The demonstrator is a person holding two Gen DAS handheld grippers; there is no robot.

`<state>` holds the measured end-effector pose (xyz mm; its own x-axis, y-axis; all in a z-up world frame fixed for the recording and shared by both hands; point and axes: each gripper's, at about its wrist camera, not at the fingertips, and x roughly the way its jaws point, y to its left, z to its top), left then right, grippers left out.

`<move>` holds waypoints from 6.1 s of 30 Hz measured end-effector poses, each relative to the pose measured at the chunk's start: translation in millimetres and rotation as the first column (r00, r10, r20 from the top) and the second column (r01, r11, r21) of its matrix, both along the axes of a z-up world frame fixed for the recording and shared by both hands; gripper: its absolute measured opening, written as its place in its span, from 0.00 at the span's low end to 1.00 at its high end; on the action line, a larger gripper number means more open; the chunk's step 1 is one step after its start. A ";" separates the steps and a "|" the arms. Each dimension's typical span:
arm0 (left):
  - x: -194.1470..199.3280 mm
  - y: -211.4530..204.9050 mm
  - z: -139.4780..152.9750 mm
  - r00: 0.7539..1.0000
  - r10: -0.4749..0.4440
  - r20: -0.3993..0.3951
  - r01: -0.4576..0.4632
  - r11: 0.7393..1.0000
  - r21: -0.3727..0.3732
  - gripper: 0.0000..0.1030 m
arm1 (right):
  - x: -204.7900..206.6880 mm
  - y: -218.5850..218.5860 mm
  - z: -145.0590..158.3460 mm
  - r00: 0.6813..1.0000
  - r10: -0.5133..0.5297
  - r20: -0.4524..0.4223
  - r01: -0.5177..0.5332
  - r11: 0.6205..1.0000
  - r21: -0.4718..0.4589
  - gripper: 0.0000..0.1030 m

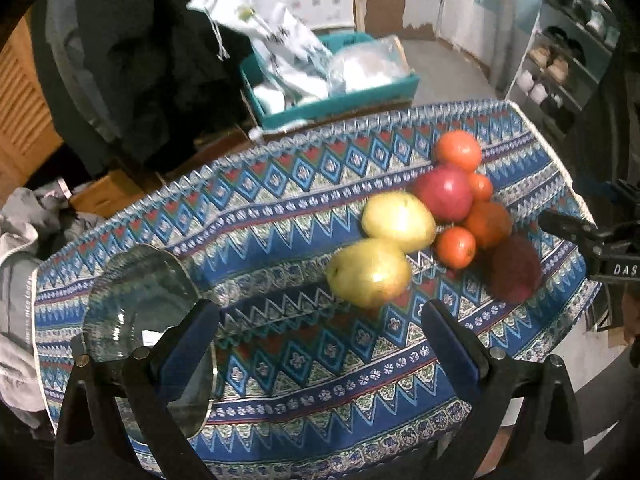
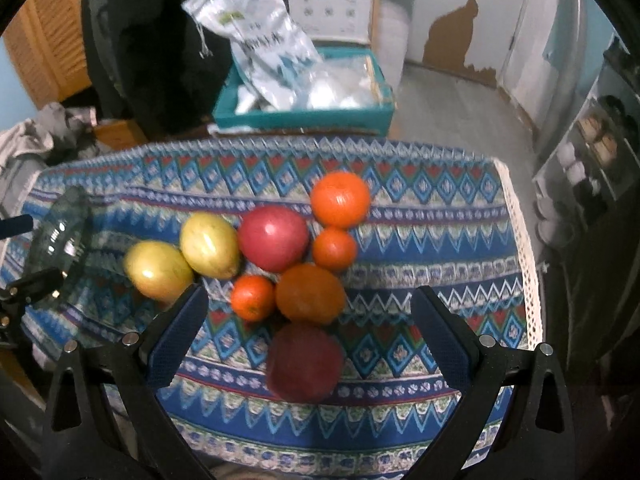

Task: Organize fruits
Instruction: 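Move the left tool toward the green pear while the right tool approaches the red apple, then grasp the green pear with the left tool while the right tool grasps the red apple, then carry the pear into the glass bowl with the left tool while the right tool drops the apple in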

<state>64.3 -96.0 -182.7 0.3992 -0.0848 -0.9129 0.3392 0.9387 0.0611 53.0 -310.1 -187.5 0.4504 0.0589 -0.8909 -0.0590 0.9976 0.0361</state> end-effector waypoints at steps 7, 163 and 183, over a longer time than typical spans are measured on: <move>12.3 -14.3 -25.2 0.998 -0.007 -0.065 0.007 1.000 0.006 0.99 | 1.2 -4.5 -44.2 0.994 0.016 -0.111 -0.018 1.000 -0.018 0.97; -35.0 203.4 36.8 0.943 0.319 0.090 -0.298 0.934 -0.195 0.81 | 32.7 263.4 68.6 0.870 0.418 0.261 -0.464 0.873 0.149 0.60; -20.3 269.1 -55.6 0.905 0.420 -0.061 -0.425 0.892 -0.157 0.81 | 54.0 351.0 -29.4 0.832 0.554 0.014 -0.545 0.813 0.207 0.60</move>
<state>44.0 173.0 -238.3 0.4081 -0.0615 -0.9109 -0.0924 0.9898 -0.1082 107.0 40.9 -217.0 0.2510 0.4577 -0.8530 -0.5886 0.7717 0.2409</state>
